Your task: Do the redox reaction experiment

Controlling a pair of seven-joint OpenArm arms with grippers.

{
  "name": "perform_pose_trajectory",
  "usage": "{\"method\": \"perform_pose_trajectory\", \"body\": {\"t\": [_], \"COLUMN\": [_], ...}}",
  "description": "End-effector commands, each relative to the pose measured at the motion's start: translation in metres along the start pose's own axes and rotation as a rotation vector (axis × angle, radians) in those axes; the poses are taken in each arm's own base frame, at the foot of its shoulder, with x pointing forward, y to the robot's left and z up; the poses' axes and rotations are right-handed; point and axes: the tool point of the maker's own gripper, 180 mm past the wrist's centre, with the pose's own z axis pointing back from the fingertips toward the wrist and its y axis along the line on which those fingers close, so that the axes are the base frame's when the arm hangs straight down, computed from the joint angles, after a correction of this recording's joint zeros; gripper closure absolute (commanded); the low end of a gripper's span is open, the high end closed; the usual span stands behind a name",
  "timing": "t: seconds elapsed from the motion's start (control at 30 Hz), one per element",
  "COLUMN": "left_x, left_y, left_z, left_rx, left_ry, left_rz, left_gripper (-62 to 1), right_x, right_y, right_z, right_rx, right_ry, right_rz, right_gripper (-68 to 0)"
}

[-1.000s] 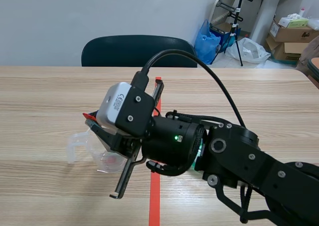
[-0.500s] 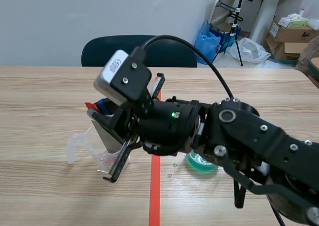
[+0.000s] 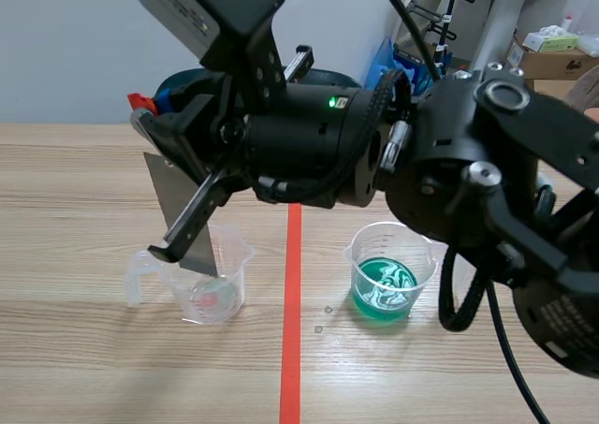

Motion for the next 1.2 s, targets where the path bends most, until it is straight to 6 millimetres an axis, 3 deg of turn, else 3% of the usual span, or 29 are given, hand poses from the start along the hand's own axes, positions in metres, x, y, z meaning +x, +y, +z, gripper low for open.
{"method": "perform_pose_trajectory", "body": {"t": [0.0,0.57,1.17], "left_x": [0.007,0.007,0.007], "left_y": [0.003,0.003,0.003], "left_z": [-0.001,-0.001,-0.001], "left_rx": [0.009,0.009,0.009], "left_ry": [-0.028,-0.028,-0.028], "left_rz": [-0.009,-0.009,-0.009], "left_gripper": [-62.3,-62.3,-62.3], "right_x": [0.016,0.049,0.054], "right_y": [-0.010,-0.026,-0.030], "right_z": [-0.001,0.002,0.004], "right_rx": [-0.009,0.000,-0.011], "right_ry": [-0.035,-0.014,-0.036], "right_rz": [0.016,-0.001,-0.001], "right_gripper": [-0.7,-0.7,-0.6]}}
